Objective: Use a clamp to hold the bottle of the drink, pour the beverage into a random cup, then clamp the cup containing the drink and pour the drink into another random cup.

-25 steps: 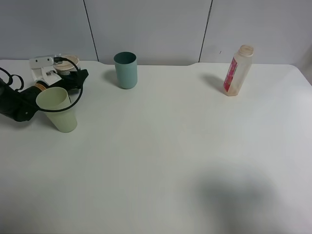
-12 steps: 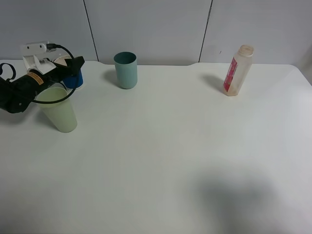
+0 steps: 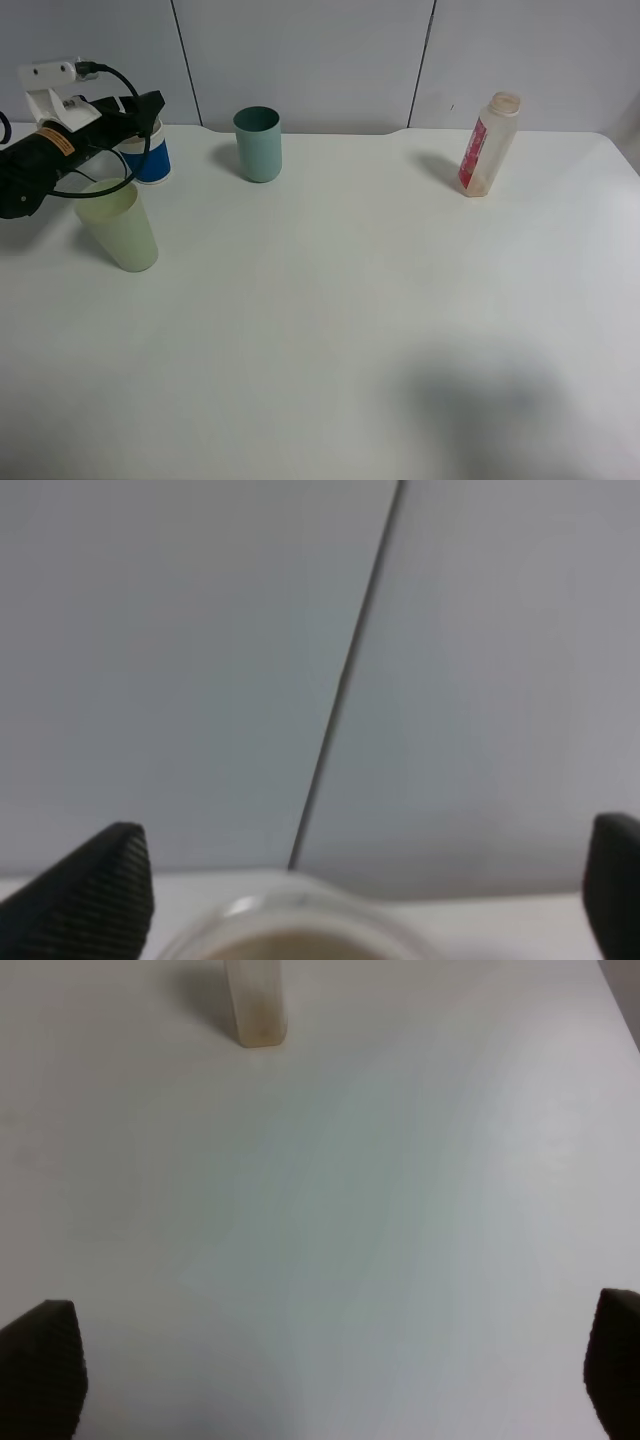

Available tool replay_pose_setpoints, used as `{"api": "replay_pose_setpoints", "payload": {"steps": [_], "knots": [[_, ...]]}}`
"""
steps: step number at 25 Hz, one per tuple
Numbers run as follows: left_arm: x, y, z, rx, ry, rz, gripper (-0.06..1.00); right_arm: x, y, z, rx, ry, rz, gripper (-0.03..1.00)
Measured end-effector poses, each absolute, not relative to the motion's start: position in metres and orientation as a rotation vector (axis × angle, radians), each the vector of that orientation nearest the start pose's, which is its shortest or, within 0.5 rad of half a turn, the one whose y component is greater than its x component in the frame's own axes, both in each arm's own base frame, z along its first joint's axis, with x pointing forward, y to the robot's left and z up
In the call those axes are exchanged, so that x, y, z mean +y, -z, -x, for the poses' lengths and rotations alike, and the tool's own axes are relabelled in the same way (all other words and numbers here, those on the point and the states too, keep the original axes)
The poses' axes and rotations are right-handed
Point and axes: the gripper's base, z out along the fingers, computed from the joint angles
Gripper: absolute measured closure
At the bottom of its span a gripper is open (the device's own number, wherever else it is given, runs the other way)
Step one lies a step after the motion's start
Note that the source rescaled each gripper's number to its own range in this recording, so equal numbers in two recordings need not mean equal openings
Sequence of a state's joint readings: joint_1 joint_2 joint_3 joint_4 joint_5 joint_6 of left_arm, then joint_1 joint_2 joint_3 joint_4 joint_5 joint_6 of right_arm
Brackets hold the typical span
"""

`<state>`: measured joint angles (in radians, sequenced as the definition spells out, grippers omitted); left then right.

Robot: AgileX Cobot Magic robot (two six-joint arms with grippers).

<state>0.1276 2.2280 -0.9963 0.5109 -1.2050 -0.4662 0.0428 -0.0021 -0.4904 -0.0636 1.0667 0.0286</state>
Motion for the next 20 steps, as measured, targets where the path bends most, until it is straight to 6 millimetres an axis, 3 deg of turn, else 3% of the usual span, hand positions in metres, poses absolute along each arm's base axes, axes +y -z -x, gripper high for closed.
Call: {"api": "replay_pose_setpoints", "payload": {"steps": [4,6,7,16,20], "knots": [[0.010,-0.128,-0.398,1.551,0.473,-0.063,0.40,-0.005,-0.274,0.004,2.056,0.032,0.012,-0.03],[0.010,-0.150,-0.391,1.507,0.458,-0.056,0.40,-0.005,-0.274,0.004,2.056,0.032,0.012,-0.03],[0.010,-0.150,-0.391,1.507,0.458,-0.056,0.40,-0.005,-0.274,0.004,2.056,0.032,0.012,-0.03],[0.011,-0.221,-0.376,1.374,0.402,-0.089,0.40,-0.005,-0.274,0.004,2.056,0.032,0.012,-0.03],[0.011,-0.236,-0.367,1.390,0.373,-0.091,0.40,-0.005,-0.274,0.004,2.056,0.032,0.012,-0.03]]}}
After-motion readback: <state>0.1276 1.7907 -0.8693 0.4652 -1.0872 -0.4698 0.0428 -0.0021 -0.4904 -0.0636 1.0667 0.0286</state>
